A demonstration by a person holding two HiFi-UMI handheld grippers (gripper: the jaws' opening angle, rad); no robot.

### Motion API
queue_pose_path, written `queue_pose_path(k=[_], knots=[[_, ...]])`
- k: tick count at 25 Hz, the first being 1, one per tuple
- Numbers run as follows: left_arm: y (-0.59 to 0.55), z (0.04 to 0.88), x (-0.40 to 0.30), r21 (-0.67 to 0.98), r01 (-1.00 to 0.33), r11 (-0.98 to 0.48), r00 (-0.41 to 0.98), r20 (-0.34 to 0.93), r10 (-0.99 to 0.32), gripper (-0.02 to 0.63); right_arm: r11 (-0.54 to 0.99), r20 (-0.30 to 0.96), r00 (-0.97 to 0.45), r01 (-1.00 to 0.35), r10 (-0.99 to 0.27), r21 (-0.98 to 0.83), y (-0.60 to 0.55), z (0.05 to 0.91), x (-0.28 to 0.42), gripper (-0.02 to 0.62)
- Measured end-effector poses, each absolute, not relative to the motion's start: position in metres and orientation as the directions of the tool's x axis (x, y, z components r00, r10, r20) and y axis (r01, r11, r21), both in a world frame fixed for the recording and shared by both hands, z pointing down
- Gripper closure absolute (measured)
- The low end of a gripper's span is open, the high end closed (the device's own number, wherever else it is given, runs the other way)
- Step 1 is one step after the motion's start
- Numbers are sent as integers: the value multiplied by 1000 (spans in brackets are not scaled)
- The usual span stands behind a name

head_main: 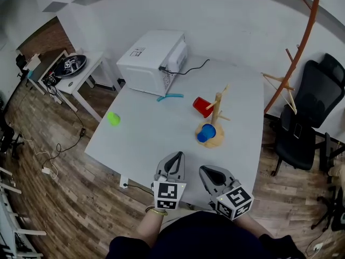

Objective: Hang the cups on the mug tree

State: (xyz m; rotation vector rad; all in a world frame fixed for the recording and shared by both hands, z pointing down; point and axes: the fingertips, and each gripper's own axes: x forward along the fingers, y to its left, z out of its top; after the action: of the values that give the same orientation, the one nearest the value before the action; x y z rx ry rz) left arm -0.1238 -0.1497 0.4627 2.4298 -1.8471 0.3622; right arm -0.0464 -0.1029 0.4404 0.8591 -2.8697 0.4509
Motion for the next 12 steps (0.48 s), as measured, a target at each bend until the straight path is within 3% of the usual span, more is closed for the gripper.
queue_pose_path(k=[12], knots=[[-116,466,-117,-56,-974,-221,204,222,-954,586,840,202,-876,-479,-438,-256,-84,444,-48,566]])
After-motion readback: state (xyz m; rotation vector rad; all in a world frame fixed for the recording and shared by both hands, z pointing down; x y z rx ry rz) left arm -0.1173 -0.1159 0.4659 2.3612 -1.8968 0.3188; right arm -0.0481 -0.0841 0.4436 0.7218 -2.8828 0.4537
